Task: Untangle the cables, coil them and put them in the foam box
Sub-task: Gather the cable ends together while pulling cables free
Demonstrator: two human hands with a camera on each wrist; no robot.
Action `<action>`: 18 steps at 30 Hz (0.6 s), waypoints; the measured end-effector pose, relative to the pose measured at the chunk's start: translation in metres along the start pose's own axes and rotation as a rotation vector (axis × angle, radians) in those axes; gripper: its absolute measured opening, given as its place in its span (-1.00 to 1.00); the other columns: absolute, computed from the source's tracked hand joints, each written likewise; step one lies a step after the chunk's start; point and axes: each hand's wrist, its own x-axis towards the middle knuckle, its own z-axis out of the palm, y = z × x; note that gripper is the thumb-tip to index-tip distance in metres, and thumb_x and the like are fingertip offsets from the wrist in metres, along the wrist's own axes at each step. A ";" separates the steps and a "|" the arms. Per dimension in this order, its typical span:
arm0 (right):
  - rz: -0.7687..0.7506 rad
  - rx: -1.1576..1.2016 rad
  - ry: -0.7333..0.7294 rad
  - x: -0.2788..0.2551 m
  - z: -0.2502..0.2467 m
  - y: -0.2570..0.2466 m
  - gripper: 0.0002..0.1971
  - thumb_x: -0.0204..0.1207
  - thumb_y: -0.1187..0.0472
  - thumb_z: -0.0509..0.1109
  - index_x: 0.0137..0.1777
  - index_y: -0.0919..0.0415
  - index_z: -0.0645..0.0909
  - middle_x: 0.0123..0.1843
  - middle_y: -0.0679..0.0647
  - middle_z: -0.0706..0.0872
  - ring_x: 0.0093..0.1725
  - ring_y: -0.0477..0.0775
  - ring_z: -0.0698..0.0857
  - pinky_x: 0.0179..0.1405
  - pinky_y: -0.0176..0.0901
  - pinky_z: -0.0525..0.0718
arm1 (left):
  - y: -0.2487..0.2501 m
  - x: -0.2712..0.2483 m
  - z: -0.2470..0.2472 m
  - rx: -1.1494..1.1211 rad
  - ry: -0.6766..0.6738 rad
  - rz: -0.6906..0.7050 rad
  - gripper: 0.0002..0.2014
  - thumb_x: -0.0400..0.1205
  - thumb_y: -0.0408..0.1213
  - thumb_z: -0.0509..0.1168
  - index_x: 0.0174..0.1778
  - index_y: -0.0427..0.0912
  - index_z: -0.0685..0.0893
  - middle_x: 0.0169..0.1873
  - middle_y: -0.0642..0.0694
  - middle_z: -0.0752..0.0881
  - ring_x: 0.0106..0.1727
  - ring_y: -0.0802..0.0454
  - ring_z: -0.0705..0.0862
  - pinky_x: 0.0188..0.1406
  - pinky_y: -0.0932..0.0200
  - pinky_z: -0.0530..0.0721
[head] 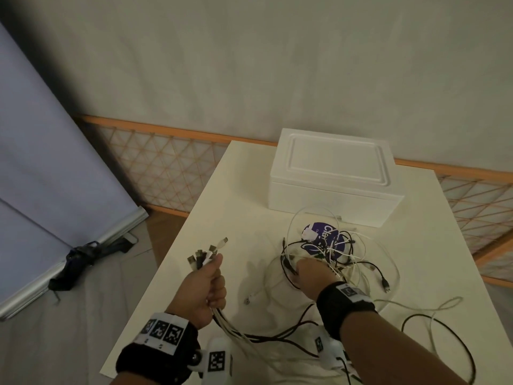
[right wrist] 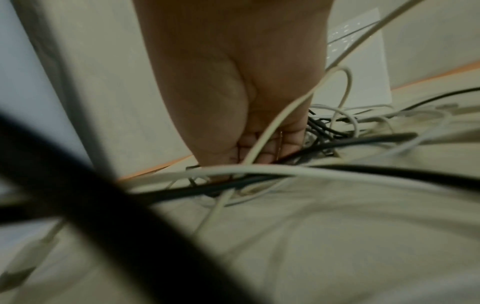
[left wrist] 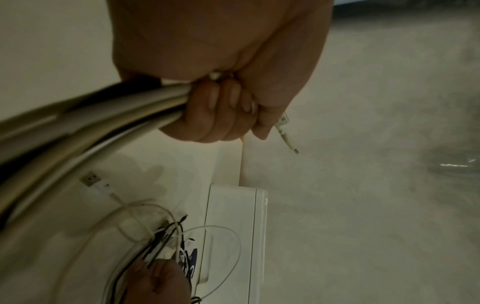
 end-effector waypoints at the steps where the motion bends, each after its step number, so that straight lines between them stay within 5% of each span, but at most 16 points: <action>1: -0.001 0.047 0.004 -0.001 -0.001 0.001 -0.74 0.64 0.01 0.18 0.08 0.17 0.57 0.07 0.13 0.68 0.10 0.18 0.65 0.08 -0.06 0.55 | 0.000 0.001 0.000 -0.009 0.006 -0.002 -0.46 0.67 -0.05 0.24 -0.64 -0.04 0.27 -0.69 0.04 0.15 -0.75 0.14 0.12 -0.71 0.39 0.08; 6: -0.037 0.601 0.053 -0.013 -0.029 0.004 -0.77 0.65 0.21 0.22 -0.27 0.12 0.45 -0.24 0.06 0.63 -0.29 -0.07 0.58 -0.27 -0.35 0.51 | -0.002 0.004 0.009 -0.010 0.001 0.002 -0.49 0.68 -0.09 0.25 -0.59 -0.06 0.26 -0.69 0.02 0.19 -0.74 0.15 0.14 -0.73 0.37 0.09; 8: -0.066 0.659 0.097 -0.021 -0.046 0.001 -0.76 0.67 0.22 0.21 -0.26 0.15 0.49 -0.30 0.02 0.64 -0.34 -0.09 0.57 -0.22 -0.27 0.53 | -0.002 0.005 0.020 0.038 -0.027 0.025 -0.54 0.67 -0.10 0.24 -0.54 -0.10 0.31 -0.65 -0.01 0.31 -0.75 0.15 0.16 -0.74 0.36 0.11; 11: -0.103 0.605 0.188 -0.032 -0.063 -0.010 -0.77 0.66 0.16 0.22 -0.25 0.13 0.49 -0.30 0.02 0.62 -0.28 0.00 0.60 -0.23 -0.18 0.50 | -0.003 0.002 0.048 0.145 -0.110 0.068 -0.63 0.68 -0.11 0.25 -0.44 -0.17 0.52 -0.46 -0.07 0.66 -0.73 0.17 0.18 -0.73 0.35 0.17; 13: -0.117 0.512 0.257 -0.038 -0.068 -0.021 -0.88 0.63 0.13 0.26 -0.09 0.15 0.52 -0.25 -0.01 0.60 -0.24 0.01 0.58 -0.33 -0.21 0.43 | -0.006 0.000 0.067 0.217 -0.181 0.061 -0.68 0.70 -0.14 0.23 -0.29 -0.20 0.71 -0.16 -0.09 0.82 -0.70 0.18 0.18 -0.72 0.35 0.21; 16: -0.108 0.416 0.316 -0.046 -0.074 -0.033 -0.79 0.56 0.21 0.30 0.15 0.13 0.42 -0.22 -0.02 0.62 -0.20 0.05 0.64 -0.26 -0.16 0.50 | -0.012 0.004 0.081 0.256 -0.238 0.026 -0.73 0.72 -0.16 0.19 0.12 -0.22 0.73 0.10 -0.08 0.80 -0.68 0.20 0.16 -0.70 0.35 0.20; 18: -0.095 0.345 0.337 -0.052 -0.078 -0.033 -0.67 0.50 0.24 0.36 0.18 0.09 0.33 -0.25 -0.01 0.64 -0.23 0.08 0.68 -0.29 -0.09 0.61 | -0.015 0.012 0.081 0.215 -0.204 0.015 -0.75 0.72 -0.17 0.21 0.18 -0.16 0.71 0.11 -0.05 0.80 -0.68 0.20 0.18 -0.71 0.35 0.21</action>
